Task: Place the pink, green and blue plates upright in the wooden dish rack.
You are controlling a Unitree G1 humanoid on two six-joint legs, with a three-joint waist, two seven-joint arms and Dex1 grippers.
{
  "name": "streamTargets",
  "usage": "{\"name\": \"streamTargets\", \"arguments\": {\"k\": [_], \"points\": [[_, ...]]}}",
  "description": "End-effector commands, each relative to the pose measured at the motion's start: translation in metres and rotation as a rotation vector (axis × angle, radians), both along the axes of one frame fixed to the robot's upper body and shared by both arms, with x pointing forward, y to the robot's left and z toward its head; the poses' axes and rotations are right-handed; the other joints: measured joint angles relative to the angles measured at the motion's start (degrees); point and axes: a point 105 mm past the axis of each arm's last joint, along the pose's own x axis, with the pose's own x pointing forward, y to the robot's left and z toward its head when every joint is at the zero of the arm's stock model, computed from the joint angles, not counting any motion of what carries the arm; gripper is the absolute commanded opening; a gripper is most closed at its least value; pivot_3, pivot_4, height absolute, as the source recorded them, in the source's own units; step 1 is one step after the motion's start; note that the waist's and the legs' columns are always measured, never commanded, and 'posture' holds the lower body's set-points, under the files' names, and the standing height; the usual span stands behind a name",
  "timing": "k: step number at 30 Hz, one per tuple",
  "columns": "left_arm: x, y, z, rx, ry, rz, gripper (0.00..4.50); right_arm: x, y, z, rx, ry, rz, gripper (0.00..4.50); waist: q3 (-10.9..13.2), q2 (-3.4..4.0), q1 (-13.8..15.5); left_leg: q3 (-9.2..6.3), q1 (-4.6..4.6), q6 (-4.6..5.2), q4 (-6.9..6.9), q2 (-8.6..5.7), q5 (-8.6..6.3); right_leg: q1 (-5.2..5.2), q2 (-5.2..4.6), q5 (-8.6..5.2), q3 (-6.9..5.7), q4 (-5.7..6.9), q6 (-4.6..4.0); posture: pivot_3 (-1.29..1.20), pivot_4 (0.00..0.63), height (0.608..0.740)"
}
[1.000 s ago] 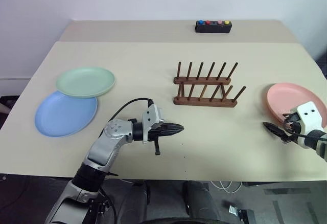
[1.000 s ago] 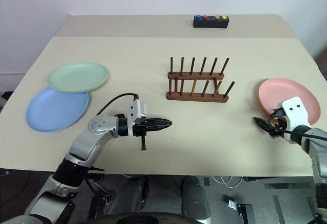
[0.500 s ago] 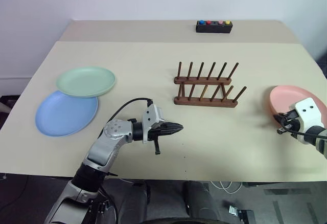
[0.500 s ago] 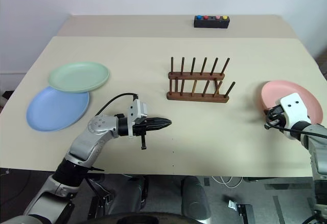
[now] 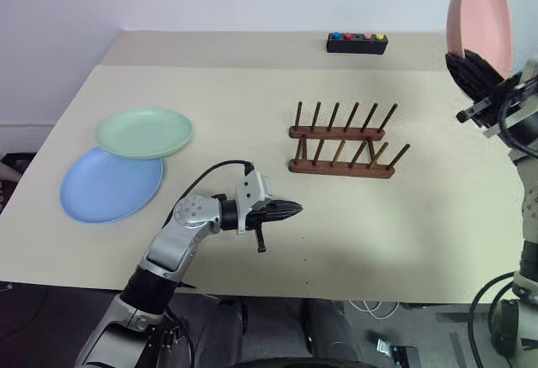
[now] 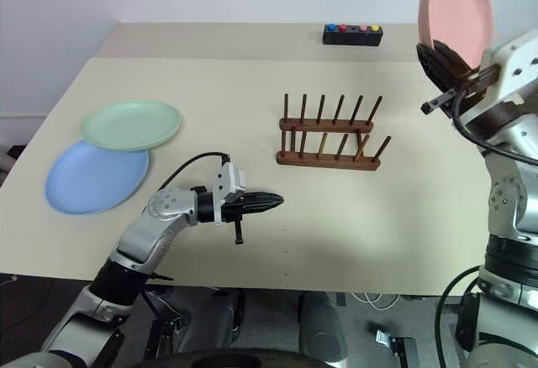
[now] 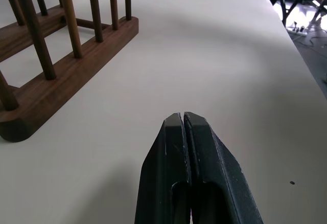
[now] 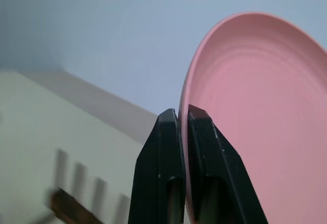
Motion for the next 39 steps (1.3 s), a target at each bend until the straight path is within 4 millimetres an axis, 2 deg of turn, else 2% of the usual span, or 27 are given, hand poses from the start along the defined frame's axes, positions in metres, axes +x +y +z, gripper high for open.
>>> {"name": "streamTargets", "arguments": {"k": [1,7,9,11,19,32,39], "points": [[-0.001,-0.002,0.01,-0.021,-0.036,0.0,0.01,-0.023,0.018,0.038,0.189,-0.061,0.222,0.03,0.0,0.04,-0.2,0.0,-0.01,0.0,0.02,0.0,0.0,-0.03,0.0,0.0,0.0,0.04,-0.01,0.0,0.15,0.734],[-0.002,-0.001,0.01,-0.023,-0.033,0.009,0.01,-0.025,0.024,0.028,0.304,0.069,0.357,0.03,0.0,0.04,-0.1,0.0,-0.01,0.01,0.02,0.02,0.0,-0.07,0.03,-0.09,0.0,0.08,-0.19,0.0,0.15,0.734],[-0.002,-0.001,0.01,-0.025,-0.031,0.011,0.01,-0.023,0.028,0.017,0.34,0.154,0.409,0.03,0.0,0.04,-0.1,0.0,-0.03,0.01,0.01,0.03,0.0,-0.09,0.03,-0.09,0.0,0.08,-0.18,0.0,0.15,0.734],[-0.002,-0.001,0.01,-0.027,-0.027,0.015,0.01,-0.02,0.027,0.008,0.362,0.206,0.418,0.03,0.0,0.04,-0.1,-0.01,-0.03,0.01,0.01,0.03,0.0,-0.1,0.03,-0.09,0.0,0.1,-0.18,0.0,0.15,0.734],[-0.002,-0.001,0.01,-0.025,-0.024,0.019,0.01,-0.017,0.021,-0.005,0.458,0.289,0.453,0.03,0.0,0.05,-0.1,0.01,-0.03,0.01,0.0,0.03,0.0,-0.13,0.04,-0.08,0.0,0.1,-0.16,0.0,0.15,0.734],[-0.004,0.0,0.009,-0.024,-0.026,0.019,0.01,-0.009,0.006,-0.014,0.567,0.323,0.427,0.03,0.0,0.05,-0.1,0.01,-0.05,0.01,0.01,0.03,0.0,-0.14,0.04,-0.08,0.0,0.1,-0.16,0.0,0.15,0.734],[-0.002,0.001,0.012,-0.04,-0.05,0.035,0.01,-0.009,0.0,-0.012,0.629,0.325,0.436,0.03,0.0,0.05,-0.2,0.01,-0.07,0.01,0.0,0.03,0.0,-0.16,0.05,-0.08,0.0,0.1,-0.16,0.0,0.15,0.734]]}}
